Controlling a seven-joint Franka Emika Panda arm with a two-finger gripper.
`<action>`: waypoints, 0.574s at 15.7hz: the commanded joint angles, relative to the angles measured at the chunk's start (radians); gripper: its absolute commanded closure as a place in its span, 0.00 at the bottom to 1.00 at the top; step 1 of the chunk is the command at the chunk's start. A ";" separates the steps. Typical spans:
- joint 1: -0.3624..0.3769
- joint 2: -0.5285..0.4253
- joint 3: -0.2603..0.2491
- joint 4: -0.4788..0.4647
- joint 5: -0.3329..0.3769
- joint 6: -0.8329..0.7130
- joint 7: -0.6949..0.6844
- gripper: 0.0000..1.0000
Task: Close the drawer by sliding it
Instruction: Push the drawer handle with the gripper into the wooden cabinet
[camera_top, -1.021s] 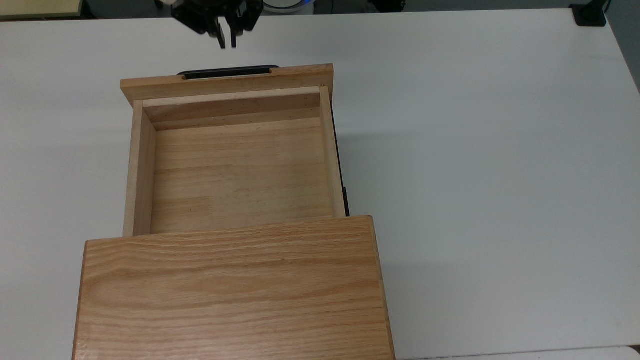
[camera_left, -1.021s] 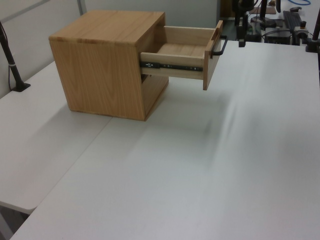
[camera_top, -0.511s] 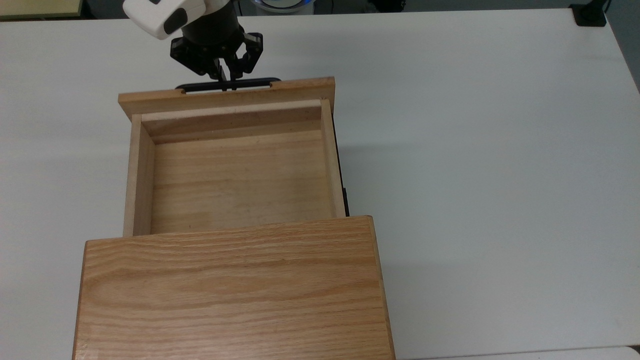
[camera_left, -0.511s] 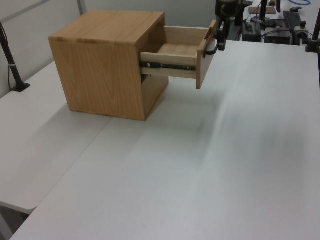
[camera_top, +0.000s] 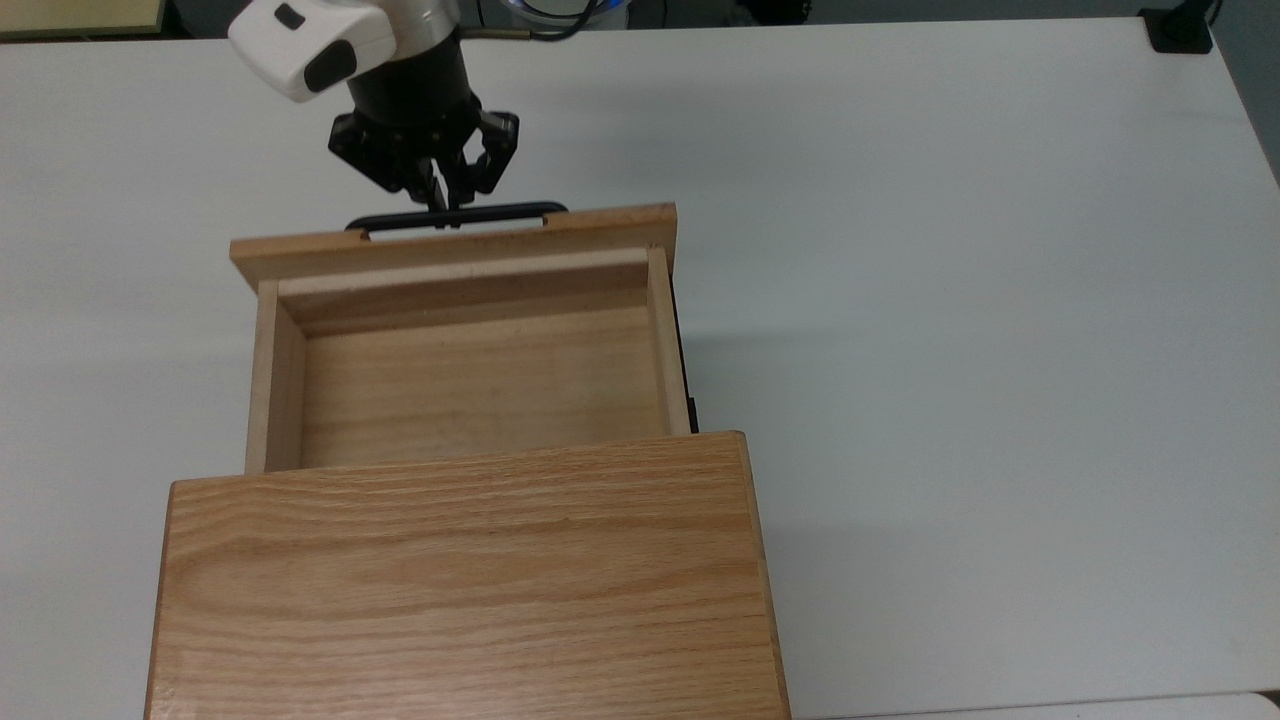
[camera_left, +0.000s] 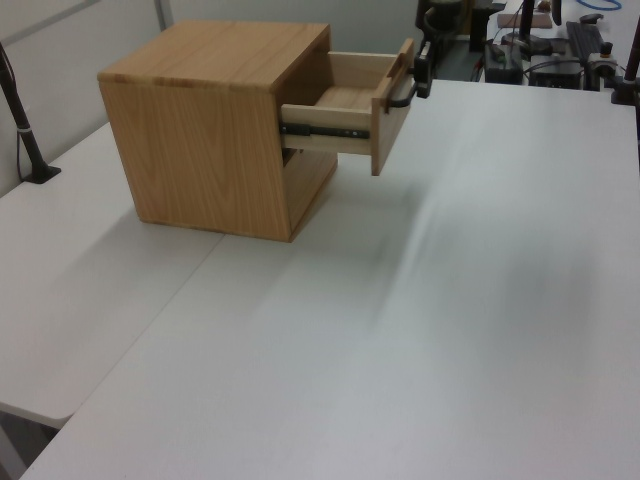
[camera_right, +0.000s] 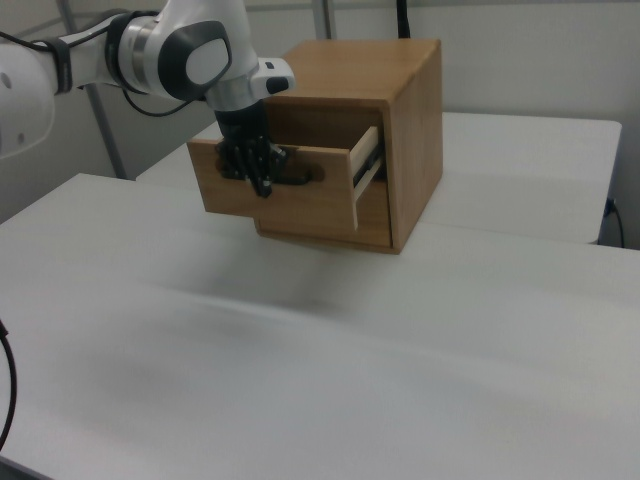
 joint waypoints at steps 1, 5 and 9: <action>0.013 0.080 -0.010 0.091 0.020 0.065 0.041 0.89; 0.038 0.156 -0.010 0.142 0.017 0.177 0.107 0.91; 0.050 0.200 -0.010 0.151 0.017 0.347 0.205 0.91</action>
